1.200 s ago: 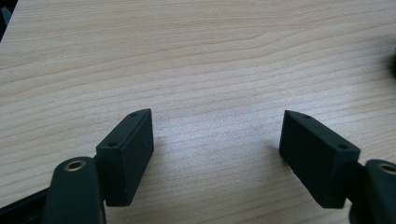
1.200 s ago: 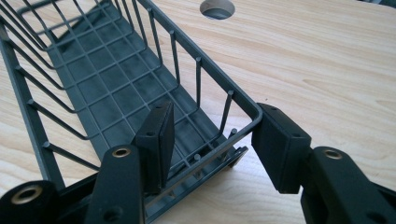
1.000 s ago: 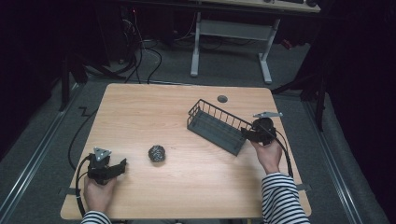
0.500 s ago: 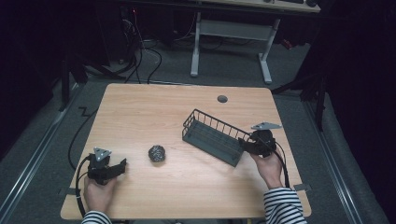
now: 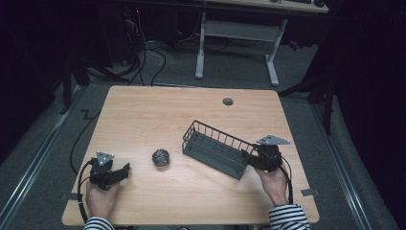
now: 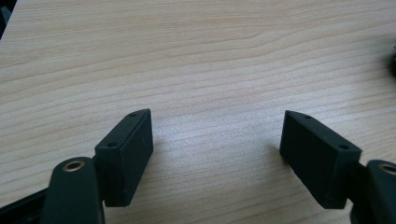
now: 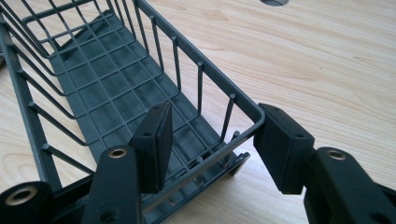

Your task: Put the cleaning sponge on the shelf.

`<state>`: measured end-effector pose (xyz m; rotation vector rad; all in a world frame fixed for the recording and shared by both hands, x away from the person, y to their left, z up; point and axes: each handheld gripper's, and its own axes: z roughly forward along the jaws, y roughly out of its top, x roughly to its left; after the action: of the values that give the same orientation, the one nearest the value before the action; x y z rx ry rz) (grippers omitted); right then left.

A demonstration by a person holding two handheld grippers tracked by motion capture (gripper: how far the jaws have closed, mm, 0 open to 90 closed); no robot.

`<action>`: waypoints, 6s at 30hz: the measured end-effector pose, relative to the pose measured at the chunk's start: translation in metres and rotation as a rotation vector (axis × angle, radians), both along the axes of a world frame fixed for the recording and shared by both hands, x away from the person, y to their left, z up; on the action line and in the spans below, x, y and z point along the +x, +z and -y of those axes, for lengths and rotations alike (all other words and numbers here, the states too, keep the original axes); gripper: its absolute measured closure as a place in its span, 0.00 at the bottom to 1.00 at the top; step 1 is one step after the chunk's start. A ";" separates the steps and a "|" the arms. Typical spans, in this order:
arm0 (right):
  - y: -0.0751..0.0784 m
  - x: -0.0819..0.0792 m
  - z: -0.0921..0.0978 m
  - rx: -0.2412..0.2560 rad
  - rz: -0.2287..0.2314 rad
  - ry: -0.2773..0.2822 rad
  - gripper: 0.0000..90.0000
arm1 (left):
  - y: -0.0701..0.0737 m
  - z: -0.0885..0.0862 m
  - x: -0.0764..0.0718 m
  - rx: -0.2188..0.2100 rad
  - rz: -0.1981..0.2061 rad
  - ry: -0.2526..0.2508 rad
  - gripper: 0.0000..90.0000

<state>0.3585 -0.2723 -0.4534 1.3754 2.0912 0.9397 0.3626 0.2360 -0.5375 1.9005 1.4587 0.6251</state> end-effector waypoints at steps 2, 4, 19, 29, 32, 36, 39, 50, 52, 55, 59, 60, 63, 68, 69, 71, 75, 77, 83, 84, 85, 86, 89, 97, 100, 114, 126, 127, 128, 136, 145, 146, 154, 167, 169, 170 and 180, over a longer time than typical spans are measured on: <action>0.000 -0.002 -0.001 0.003 -0.002 0.008 0.53 | 0.000 0.000 0.000 0.000 0.000 0.000 0.29; 0.000 -0.003 -0.003 0.003 -0.008 0.017 0.51 | 0.000 0.000 0.000 0.000 0.000 0.001 0.29; 0.019 -0.022 0.016 0.114 0.114 0.040 0.45 | 0.000 0.000 0.001 0.000 0.001 0.002 0.29; 0.008 -0.039 0.051 0.159 0.147 -0.014 0.54 | 0.000 0.000 0.001 0.000 0.001 0.002 0.29; -0.001 -0.039 0.060 0.158 0.151 -0.065 0.54 | 0.000 0.000 0.001 0.000 0.002 0.003 0.29; -0.019 -0.037 0.066 0.152 0.123 -0.104 0.54 | 0.000 0.000 0.001 0.000 0.002 0.001 0.29; -0.035 -0.030 0.065 0.117 0.073 -0.117 0.53 | 0.000 0.000 0.001 0.000 0.001 0.003 0.29; -0.065 -0.013 0.060 0.072 -0.012 -0.184 0.48 | 0.000 0.001 0.002 0.001 -0.002 -0.001 0.27; -0.067 -0.011 0.057 0.048 -0.013 -0.182 0.46 | 0.000 0.002 0.001 0.000 -0.002 0.000 0.26; -0.072 -0.008 0.053 0.008 -0.036 -0.176 0.44 | 0.000 0.002 0.001 0.002 -0.005 -0.007 0.25; -0.077 -0.008 0.052 -0.019 -0.030 -0.177 0.42 | 0.000 0.003 0.001 0.003 -0.006 -0.023 0.23; -0.077 -0.008 0.052 -0.020 -0.030 -0.180 0.41 | 0.000 0.003 0.001 0.004 -0.010 -0.021 0.23; -0.077 -0.008 0.051 -0.022 -0.031 -0.189 0.40 | 0.000 0.005 0.002 -0.002 -0.004 -0.029 0.24; -0.077 -0.008 0.051 -0.023 -0.029 -0.190 0.40 | 0.003 0.004 0.004 -0.046 -0.020 -0.046 0.25; -0.077 -0.008 0.051 -0.022 -0.029 -0.190 0.40 | 0.005 0.004 0.005 -0.066 -0.022 -0.046 0.25; -0.077 -0.008 0.051 -0.023 -0.030 -0.190 0.40 | 0.012 0.003 0.005 -0.092 -0.012 -0.043 0.25; -0.077 -0.008 0.051 -0.021 -0.031 -0.190 0.40 | 0.031 0.006 0.003 -0.111 0.003 -0.067 0.26; -0.077 -0.008 0.051 -0.021 -0.031 -0.190 0.40 | 0.038 0.010 0.003 -0.111 0.005 -0.094 0.25; -0.077 -0.008 0.051 -0.021 -0.031 -0.190 0.40 | 0.050 0.027 0.000 -0.131 0.000 -0.173 0.24; -0.077 -0.008 0.051 -0.021 -0.031 -0.190 0.40 | 0.052 0.032 0.000 -0.134 -0.003 -0.190 0.24; -0.077 -0.008 0.051 -0.021 -0.031 -0.190 0.40 | 0.053 0.035 0.000 -0.133 -0.003 -0.200 0.23; -0.077 -0.008 0.051 -0.021 -0.031 -0.190 0.40 | 0.054 0.040 0.000 -0.130 -0.003 -0.216 0.22; -0.077 -0.008 0.052 -0.021 -0.030 -0.190 0.40 | 0.055 0.052 0.003 -0.116 -0.009 -0.245 0.19; -0.077 -0.008 0.052 -0.021 -0.030 -0.190 0.40 | 0.049 0.086 0.016 -0.068 -0.057 -0.311 0.16; -0.077 -0.008 0.052 -0.021 -0.030 -0.190 0.40 | 0.045 0.097 0.022 -0.040 -0.075 -0.327 0.15; -0.077 -0.008 0.052 -0.021 -0.030 -0.189 0.40 | 0.022 0.124 0.039 0.042 -0.131 -0.349 0.23; -0.077 -0.008 0.052 -0.020 -0.030 -0.190 0.40 | 0.024 0.127 0.034 0.066 -0.114 -0.370 0.41; -0.077 -0.008 0.052 -0.020 -0.030 -0.190 0.40 | 0.024 0.127 0.034 0.066 -0.113 -0.373 0.42; -0.077 -0.008 0.052 -0.020 -0.030 -0.189 0.40 | 0.025 0.127 0.033 0.065 -0.112 -0.379 0.42; -0.077 -0.008 0.052 -0.021 -0.030 -0.189 0.40 | 0.037 0.118 0.029 -0.006 -0.106 -0.380 0.45; -0.077 -0.008 0.051 -0.020 -0.032 -0.189 0.39 | 0.052 0.103 0.023 -0.085 -0.098 -0.385 0.45; -0.077 -0.008 0.051 -0.019 -0.032 -0.188 0.39 | 0.053 0.102 0.021 -0.086 -0.095 -0.387 0.45; -0.077 -0.008 0.052 -0.019 -0.032 -0.187 0.39 | 0.068 0.095 0.015 -0.133 -0.094 -0.393 0.45; -0.077 -0.008 0.051 -0.018 -0.033 -0.185 0.39 | 0.111 0.103 0.017 -0.191 -0.073 -0.501 0.46; -0.077 -0.008 0.051 -0.017 -0.033 -0.185 0.39 | 0.116 0.105 0.017 -0.185 -0.069 -0.519 0.46; -0.077 -0.008 0.051 -0.017 -0.033 -0.185 0.39 | 0.120 0.107 0.018 -0.178 -0.069 -0.528 0.46; -0.077 -0.008 0.051 -0.019 -0.033 -0.186 0.39 | 0.149 0.127 0.030 -0.173 -0.029 -0.603 0.45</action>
<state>0.3509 -0.3237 -0.5306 1.5540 1.9499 0.8245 0.3921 0.1090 -0.3889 2.0675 0.8452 0.1807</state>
